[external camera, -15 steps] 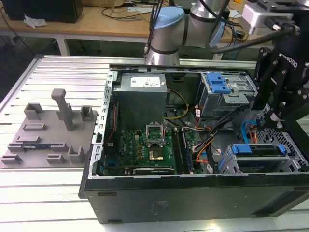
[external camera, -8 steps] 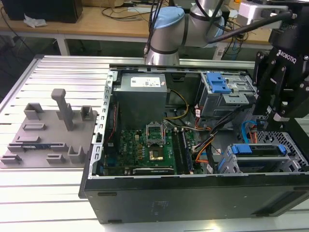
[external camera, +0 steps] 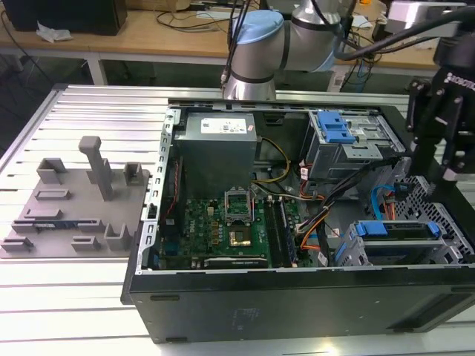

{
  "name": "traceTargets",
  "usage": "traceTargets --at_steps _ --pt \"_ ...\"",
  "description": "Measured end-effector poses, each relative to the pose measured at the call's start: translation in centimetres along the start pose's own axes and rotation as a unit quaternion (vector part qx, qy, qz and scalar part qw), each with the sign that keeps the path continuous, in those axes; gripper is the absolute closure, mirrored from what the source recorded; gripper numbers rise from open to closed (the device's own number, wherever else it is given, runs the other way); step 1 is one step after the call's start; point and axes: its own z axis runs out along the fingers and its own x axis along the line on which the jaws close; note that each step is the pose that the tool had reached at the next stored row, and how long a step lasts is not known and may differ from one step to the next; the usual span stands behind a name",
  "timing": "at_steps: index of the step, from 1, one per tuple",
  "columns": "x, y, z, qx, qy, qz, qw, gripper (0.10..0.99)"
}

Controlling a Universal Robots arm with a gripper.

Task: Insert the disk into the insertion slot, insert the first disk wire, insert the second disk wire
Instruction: 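Insert the first disk wire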

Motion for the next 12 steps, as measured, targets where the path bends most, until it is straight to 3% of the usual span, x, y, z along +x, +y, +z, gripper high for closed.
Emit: traceTargets --at_steps 3,6,7,8,12 --pt "-0.08 -0.67 0.00 -0.0002 0.0101 0.002 0.9999 0.584" --pt "-0.33 -1.01 0.00 0.0003 0.0345 0.003 0.9994 0.584" --pt "-0.57 -1.08 -0.03 0.0006 0.0466 0.003 0.9989 0.584" --pt "-1.00 -1.11 -0.07 0.0008 0.0522 0.003 0.9986 0.584" --pt "-2.06 -1.18 0.00 0.0004 0.0527 0.004 0.9986 0.584"
